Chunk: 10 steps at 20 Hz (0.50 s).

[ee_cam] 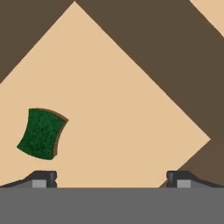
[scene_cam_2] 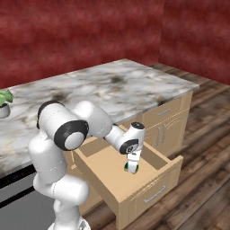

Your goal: Restock the sink supplies by placing the sponge and soap dispenser on the counter and next to the sink. Make sure the soap dispenser is upright.

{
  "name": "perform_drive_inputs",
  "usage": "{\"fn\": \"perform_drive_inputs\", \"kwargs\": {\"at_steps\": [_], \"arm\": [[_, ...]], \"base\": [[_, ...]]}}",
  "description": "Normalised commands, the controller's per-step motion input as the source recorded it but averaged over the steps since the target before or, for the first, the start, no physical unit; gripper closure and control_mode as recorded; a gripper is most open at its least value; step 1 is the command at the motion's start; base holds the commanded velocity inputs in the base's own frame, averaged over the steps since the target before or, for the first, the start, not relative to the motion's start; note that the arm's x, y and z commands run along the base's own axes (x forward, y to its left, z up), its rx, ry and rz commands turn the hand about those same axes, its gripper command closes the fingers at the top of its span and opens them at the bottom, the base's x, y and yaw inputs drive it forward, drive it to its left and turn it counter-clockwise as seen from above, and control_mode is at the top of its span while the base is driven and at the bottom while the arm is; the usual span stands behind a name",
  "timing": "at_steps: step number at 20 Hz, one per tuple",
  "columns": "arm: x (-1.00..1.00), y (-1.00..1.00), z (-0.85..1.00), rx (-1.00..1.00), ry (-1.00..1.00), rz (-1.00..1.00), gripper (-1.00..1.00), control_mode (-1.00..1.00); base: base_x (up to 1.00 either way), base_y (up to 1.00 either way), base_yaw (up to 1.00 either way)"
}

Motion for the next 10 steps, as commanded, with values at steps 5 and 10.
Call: {"fn": "perform_drive_inputs", "kwargs": {"at_steps": [5, 10], "arm": [[0.31, 0.07, -0.06, 0.01, 0.00, -0.11, -1.00, -1.00], [0.30, 0.00, -0.08, 0.01, 0.00, -0.10, -1.00, -1.00]], "base": [[0.00, 0.00, 0.00], [0.00, 0.00, 0.00]]}}
